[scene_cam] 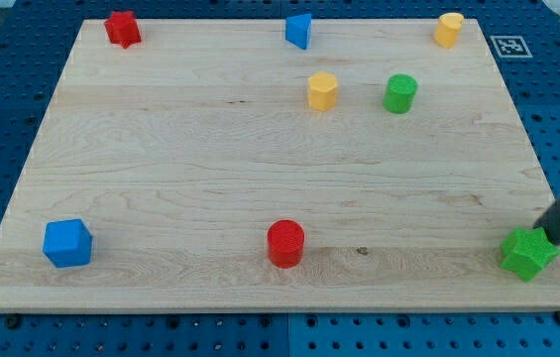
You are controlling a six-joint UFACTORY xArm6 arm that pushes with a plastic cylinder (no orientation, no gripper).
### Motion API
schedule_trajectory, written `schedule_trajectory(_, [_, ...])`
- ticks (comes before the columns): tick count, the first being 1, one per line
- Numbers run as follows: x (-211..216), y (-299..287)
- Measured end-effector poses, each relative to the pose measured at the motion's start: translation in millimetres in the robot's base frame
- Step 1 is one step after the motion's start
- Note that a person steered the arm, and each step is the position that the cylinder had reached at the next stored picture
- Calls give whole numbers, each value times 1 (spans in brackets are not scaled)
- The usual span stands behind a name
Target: Push the red circle towards the yellow hexagon
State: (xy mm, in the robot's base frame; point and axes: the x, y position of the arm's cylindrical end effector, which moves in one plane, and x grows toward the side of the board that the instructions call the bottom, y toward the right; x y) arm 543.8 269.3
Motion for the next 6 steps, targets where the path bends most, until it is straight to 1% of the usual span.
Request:
schedule_trajectory(1, [-41, -18])
schedule_trajectory(2, [-58, -62])
schedule_trajectory(3, [-59, -87])
schedule_trajectory(6, [-59, -88])
